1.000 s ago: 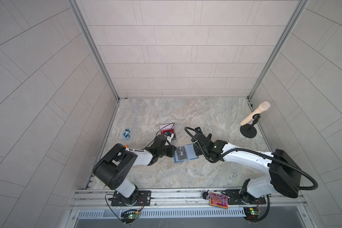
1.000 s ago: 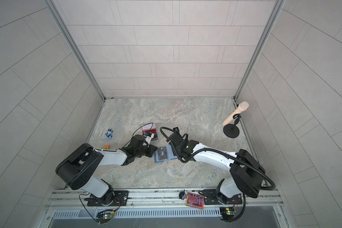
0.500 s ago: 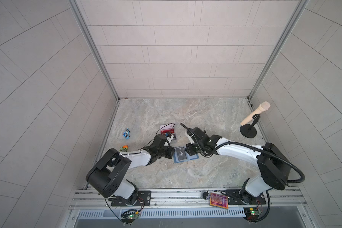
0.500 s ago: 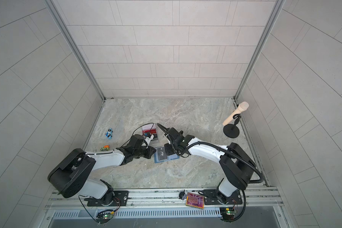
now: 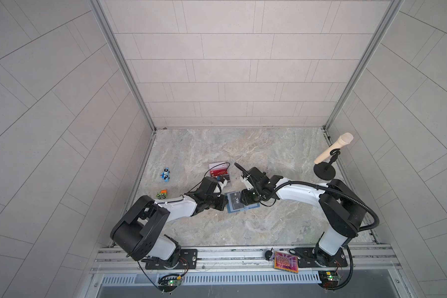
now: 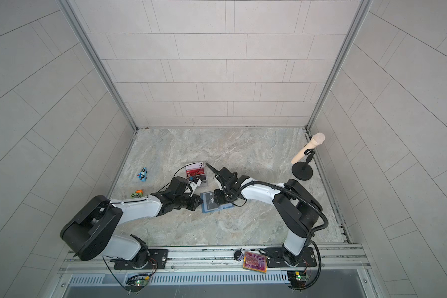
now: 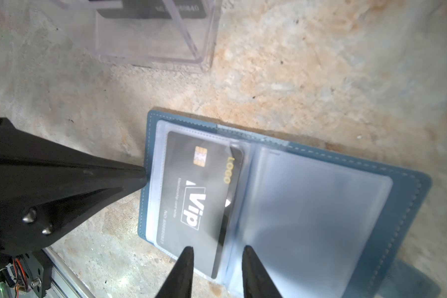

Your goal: Take the credit cards out of the card holder

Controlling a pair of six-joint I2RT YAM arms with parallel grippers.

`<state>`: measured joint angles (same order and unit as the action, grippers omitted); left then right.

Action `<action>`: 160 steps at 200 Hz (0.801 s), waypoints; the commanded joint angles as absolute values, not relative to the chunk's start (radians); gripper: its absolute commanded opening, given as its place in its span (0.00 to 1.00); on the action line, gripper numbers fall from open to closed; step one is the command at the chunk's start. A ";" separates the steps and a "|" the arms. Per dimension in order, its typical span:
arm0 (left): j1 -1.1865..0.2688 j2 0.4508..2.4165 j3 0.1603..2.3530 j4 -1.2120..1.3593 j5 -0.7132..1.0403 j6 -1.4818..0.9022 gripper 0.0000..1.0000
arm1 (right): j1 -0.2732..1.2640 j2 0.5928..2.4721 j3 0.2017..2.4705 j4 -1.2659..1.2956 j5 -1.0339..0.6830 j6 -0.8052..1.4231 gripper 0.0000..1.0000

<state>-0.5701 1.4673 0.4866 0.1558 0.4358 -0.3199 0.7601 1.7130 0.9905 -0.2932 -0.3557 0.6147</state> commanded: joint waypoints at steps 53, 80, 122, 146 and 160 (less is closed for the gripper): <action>-0.578 1.522 0.499 0.182 0.462 -0.305 0.00 | 0.742 1.749 0.977 -0.235 -0.423 0.658 0.32; -0.578 1.529 0.499 0.185 0.456 -0.305 0.00 | 0.738 1.752 0.971 -0.232 -0.417 0.666 0.31; -0.579 1.540 0.507 0.182 0.451 -0.304 0.00 | 0.738 1.731 0.969 -0.265 -0.354 0.657 0.31; -0.578 1.542 0.512 0.178 0.440 -0.301 0.00 | 0.736 1.726 0.971 -0.280 -0.337 0.649 0.31; -0.578 1.541 0.514 0.176 0.437 -0.298 0.00 | 0.736 1.726 0.971 -0.287 -0.330 0.646 0.31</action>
<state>-0.5713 1.5215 0.5053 0.2131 0.4667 -0.3168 0.7387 1.7447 0.9821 -0.2470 -0.3737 0.6514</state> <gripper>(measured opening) 0.041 0.307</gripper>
